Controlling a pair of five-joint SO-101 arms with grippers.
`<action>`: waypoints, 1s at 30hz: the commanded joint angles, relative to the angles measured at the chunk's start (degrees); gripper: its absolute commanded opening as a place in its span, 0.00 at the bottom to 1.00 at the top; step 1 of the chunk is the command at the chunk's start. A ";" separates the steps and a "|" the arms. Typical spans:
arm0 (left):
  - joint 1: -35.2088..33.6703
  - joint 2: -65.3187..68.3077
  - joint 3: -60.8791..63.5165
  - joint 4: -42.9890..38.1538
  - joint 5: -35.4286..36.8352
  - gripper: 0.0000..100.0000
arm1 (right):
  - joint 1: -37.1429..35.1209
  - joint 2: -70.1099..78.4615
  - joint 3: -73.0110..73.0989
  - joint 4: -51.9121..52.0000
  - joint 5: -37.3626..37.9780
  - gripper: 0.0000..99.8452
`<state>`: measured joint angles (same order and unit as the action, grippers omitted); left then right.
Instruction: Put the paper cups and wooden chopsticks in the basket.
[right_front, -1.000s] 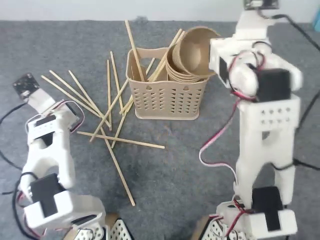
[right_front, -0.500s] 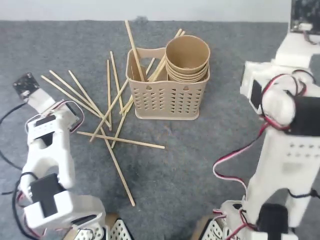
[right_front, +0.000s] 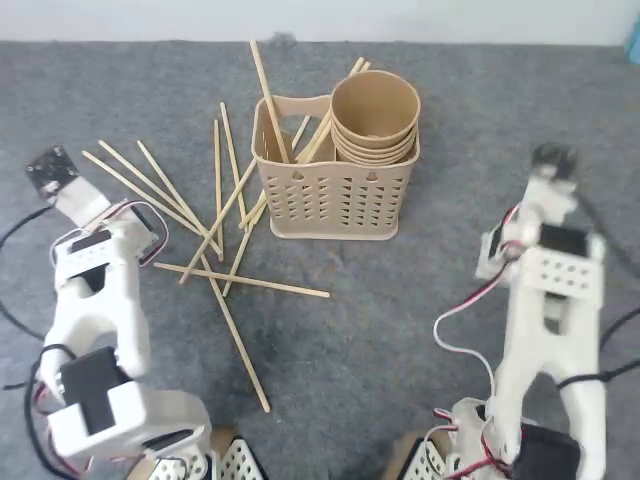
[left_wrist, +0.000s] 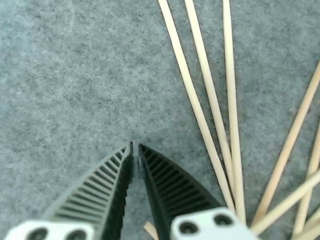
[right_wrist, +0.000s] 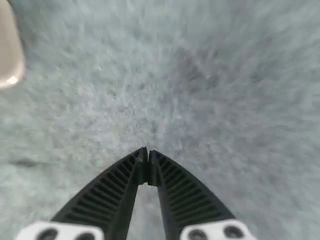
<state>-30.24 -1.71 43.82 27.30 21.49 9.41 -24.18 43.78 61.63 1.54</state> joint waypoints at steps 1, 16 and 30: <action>0.00 -0.53 -2.07 0.97 -0.44 0.01 | -3.56 -2.51 9.67 -13.32 0.97 0.01; 1.49 -0.53 -5.05 10.55 -6.07 0.01 | -5.76 -0.48 15.12 -18.59 10.64 0.01; 1.67 -0.44 -6.37 18.20 -7.30 0.10 | -6.11 -0.31 15.12 -18.33 13.89 0.01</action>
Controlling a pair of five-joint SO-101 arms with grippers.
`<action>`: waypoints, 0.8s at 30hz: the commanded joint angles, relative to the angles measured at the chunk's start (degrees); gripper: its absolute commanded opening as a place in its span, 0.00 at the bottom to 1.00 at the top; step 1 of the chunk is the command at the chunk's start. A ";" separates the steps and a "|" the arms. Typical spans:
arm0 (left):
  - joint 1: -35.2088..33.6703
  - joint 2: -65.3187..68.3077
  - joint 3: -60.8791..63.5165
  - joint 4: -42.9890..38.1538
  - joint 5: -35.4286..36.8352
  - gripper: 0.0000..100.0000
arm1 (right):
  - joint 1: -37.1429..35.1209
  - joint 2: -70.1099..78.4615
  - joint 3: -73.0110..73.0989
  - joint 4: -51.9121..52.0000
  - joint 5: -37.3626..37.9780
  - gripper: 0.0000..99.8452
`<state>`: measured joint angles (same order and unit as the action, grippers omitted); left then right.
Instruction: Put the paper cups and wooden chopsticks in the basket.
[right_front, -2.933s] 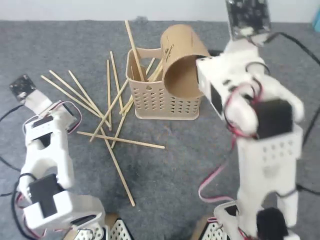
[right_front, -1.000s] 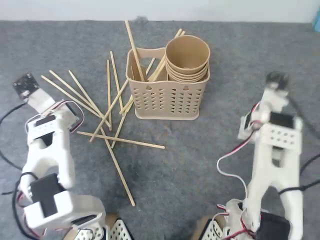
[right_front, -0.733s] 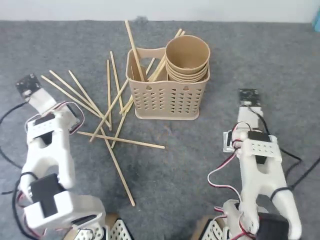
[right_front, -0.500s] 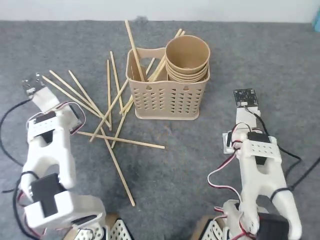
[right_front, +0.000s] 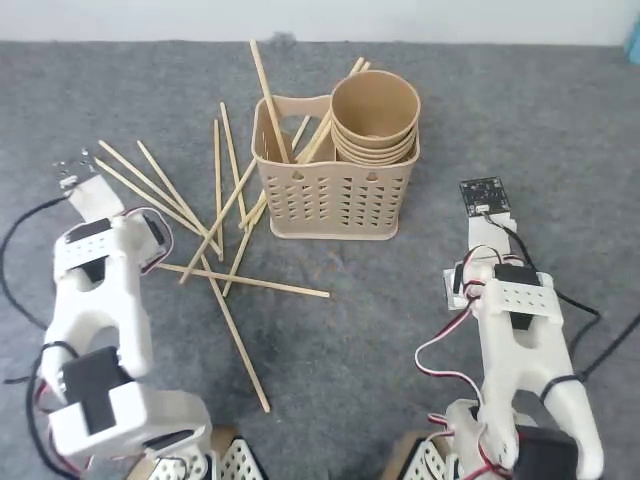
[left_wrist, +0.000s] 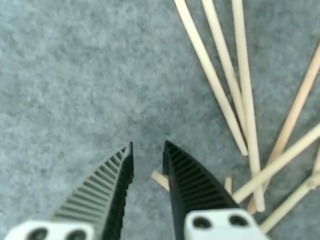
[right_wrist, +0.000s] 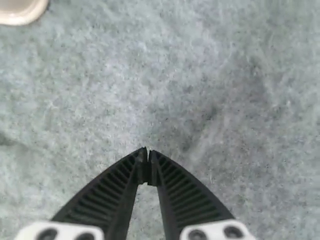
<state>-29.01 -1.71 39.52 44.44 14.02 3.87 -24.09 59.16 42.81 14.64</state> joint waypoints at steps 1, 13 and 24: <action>0.18 -0.44 -1.89 1.58 1.76 0.10 | -0.57 -0.40 -0.26 0.48 0.79 0.01; 1.23 -0.44 -1.01 1.93 5.54 0.10 | -0.75 -0.40 -0.26 0.04 0.88 0.01; 2.29 0.35 -0.75 3.08 5.80 0.11 | -2.07 -0.40 -0.26 0.57 0.88 0.01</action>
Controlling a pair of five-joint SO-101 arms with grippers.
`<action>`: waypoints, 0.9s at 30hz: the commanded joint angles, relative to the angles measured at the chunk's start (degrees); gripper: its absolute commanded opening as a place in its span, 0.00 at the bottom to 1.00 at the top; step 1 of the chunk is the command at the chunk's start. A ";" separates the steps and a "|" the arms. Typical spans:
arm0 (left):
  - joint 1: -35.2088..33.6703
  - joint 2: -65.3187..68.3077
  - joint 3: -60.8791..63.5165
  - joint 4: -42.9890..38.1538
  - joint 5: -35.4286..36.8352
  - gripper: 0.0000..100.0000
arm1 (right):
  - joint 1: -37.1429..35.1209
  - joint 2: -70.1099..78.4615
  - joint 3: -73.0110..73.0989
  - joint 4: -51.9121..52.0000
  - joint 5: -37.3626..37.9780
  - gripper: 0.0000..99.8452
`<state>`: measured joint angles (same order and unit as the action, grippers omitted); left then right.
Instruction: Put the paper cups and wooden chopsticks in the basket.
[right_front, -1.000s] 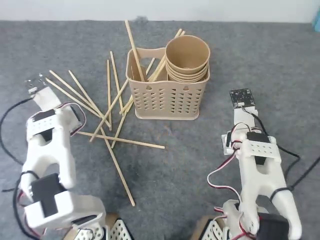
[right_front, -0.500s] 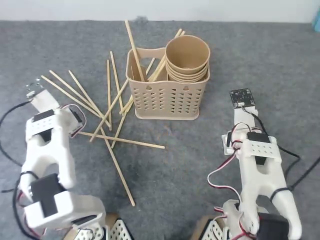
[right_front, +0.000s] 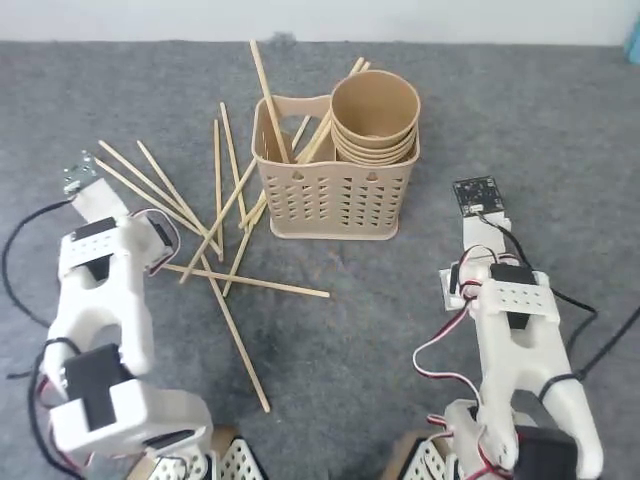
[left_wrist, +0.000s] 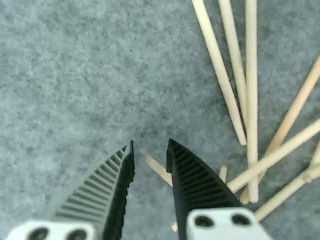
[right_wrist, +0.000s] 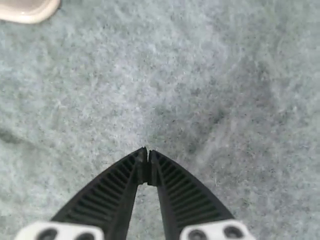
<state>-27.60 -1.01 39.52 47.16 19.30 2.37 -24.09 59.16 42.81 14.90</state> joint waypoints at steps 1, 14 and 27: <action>0.88 -0.35 -0.75 0.35 0.62 0.11 | -0.57 -0.40 -0.26 0.57 0.62 0.01; 1.32 9.58 -9.71 7.65 3.78 0.11 | -0.48 -0.57 -0.26 0.66 0.62 0.01; 1.23 14.95 -15.69 12.31 3.52 0.01 | -0.31 -0.92 -0.26 1.45 0.62 0.01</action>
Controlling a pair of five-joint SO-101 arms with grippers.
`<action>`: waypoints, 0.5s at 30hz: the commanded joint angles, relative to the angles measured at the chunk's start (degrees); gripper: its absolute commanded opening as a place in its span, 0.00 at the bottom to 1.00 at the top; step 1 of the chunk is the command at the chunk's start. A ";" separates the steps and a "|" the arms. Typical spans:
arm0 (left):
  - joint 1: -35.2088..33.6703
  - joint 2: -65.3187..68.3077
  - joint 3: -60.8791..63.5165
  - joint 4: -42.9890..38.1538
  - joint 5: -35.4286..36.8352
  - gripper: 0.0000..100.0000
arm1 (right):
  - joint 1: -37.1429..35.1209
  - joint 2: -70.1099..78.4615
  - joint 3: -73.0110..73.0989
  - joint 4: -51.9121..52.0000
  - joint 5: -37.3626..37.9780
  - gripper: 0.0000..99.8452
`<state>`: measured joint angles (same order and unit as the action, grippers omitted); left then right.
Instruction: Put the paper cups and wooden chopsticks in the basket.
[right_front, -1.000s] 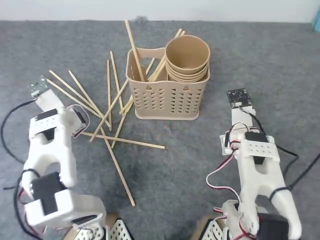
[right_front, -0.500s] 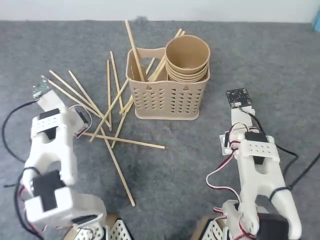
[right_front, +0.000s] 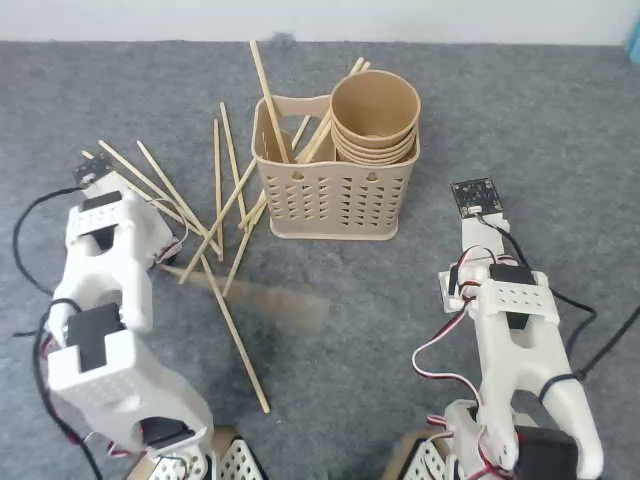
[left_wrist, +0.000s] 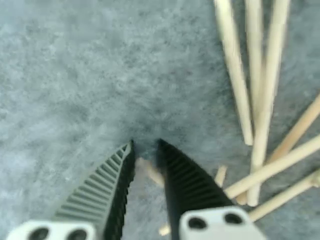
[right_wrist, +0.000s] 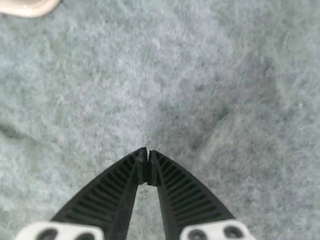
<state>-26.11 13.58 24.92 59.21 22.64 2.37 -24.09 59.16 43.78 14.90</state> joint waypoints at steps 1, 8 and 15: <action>-0.44 0.35 -1.19 0.26 0.18 0.01 | -0.13 -0.92 -0.26 0.40 0.62 0.01; -2.20 0.26 -2.51 0.26 0.18 0.01 | -0.04 -0.92 -0.35 0.22 0.62 0.01; -2.46 -4.48 -7.25 4.48 0.26 0.01 | 0.04 -0.92 -0.35 0.22 0.62 0.01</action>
<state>-28.04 14.20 21.14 60.53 22.64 2.37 -24.09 59.16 43.78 14.90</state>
